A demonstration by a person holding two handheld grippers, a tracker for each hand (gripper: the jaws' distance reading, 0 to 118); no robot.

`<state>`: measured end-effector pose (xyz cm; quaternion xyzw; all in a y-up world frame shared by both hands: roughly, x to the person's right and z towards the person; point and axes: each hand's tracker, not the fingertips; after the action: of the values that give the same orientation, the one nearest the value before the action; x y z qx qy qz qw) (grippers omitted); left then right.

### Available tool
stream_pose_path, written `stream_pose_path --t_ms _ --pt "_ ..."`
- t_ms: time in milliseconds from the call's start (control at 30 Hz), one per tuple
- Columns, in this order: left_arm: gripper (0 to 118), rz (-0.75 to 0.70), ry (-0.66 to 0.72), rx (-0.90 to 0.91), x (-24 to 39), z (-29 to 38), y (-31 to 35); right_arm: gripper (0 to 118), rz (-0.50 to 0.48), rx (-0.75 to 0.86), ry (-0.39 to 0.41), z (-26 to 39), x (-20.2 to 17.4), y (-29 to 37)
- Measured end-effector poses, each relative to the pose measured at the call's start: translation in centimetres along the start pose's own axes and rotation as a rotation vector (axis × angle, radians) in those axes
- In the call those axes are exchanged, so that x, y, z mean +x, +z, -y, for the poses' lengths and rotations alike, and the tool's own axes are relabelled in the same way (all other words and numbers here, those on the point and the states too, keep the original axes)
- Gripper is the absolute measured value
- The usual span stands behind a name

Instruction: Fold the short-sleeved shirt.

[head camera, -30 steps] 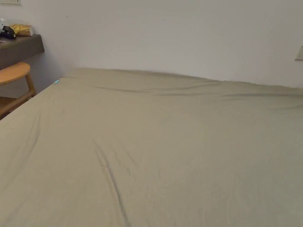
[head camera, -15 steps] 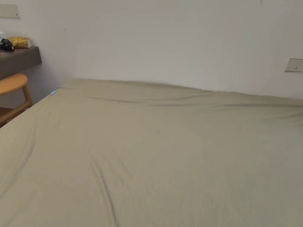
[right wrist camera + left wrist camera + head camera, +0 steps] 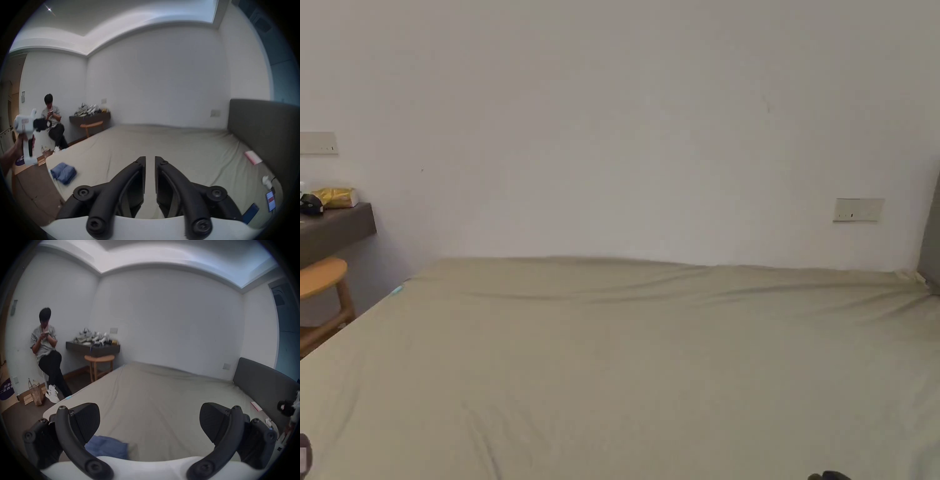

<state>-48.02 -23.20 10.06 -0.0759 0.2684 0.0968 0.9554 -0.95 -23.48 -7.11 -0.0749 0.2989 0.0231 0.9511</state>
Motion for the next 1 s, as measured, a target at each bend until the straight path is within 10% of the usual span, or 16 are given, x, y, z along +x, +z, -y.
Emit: stream_pose_path --t_ms 100,233,400,1000 --pt "118 0.045 -0.041 0.122 8.4 0.7 2.6 48 0.025 0.048 -0.003 -2.2 0.0 1.9" --pt "118 0.148 -0.096 0.107 15.2 2.6 3.2 51 0.054 0.09 0.049 -2.9 -0.6 4.2" --pt "118 0.284 -0.154 0.067 21.6 4.8 5.2 117 0.097 0.1 0.108 -2.0 -1.1 5.3" --pt "118 0.296 -0.019 -0.055 22.3 4.4 7.3 117 0.157 0.083 0.015 -1.2 0.2 6.0"
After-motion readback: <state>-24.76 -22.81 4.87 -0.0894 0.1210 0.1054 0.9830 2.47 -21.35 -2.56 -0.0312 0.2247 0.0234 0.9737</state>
